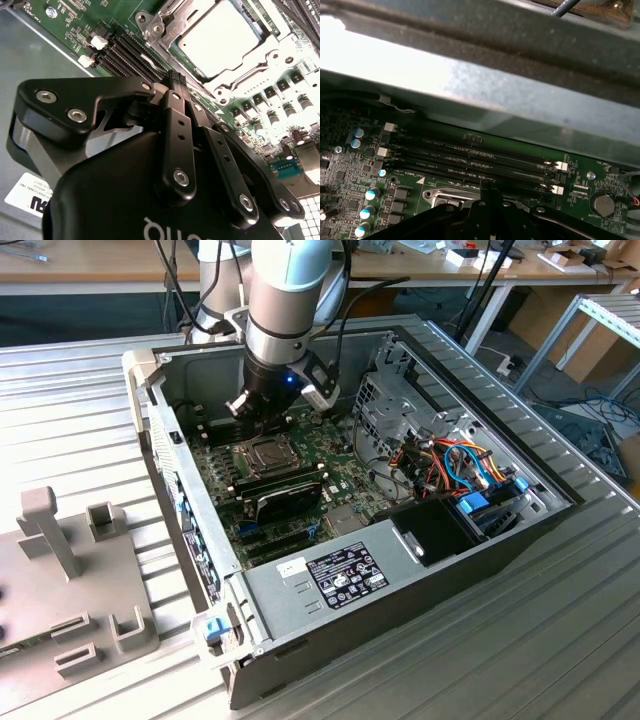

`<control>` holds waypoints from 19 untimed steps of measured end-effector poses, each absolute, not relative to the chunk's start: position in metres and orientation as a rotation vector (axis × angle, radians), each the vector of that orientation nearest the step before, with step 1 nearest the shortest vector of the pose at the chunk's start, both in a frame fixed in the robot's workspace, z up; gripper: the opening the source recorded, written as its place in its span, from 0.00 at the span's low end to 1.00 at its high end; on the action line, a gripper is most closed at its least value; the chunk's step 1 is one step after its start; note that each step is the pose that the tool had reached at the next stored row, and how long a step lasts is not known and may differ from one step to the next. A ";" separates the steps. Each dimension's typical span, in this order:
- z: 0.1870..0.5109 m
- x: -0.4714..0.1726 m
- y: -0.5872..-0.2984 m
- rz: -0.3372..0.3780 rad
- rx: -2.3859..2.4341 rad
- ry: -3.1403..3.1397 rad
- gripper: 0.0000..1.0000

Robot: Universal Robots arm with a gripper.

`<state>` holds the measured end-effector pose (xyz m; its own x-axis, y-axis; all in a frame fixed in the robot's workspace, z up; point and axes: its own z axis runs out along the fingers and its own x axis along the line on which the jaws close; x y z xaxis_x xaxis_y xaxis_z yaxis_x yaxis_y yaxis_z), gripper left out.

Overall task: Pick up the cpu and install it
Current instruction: 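Install the first cpu locking lever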

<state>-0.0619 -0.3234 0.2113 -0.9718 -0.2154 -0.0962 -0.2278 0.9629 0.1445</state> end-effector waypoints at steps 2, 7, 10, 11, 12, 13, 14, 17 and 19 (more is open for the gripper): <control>0.211 -0.062 -0.323 0.229 -0.343 3.035 0.11; 0.210 -0.062 -0.321 0.197 -0.345 3.039 0.11; 0.210 -0.062 -0.316 0.182 -0.345 3.041 0.11; 0.210 -0.062 -0.314 0.180 -0.345 3.041 0.11; 0.210 -0.062 -0.312 0.179 -0.346 3.041 0.11; 0.210 -0.062 -0.310 0.178 -0.346 3.042 0.11; 0.210 -0.062 -0.309 0.179 -0.346 3.041 0.11; 0.210 -0.062 -0.308 0.177 -0.346 3.042 0.11; 0.210 -0.062 -0.308 0.177 -0.346 3.042 0.11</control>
<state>-0.0619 -0.3075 0.2100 -0.9718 -0.2190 -0.0875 -0.2277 0.9680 0.1059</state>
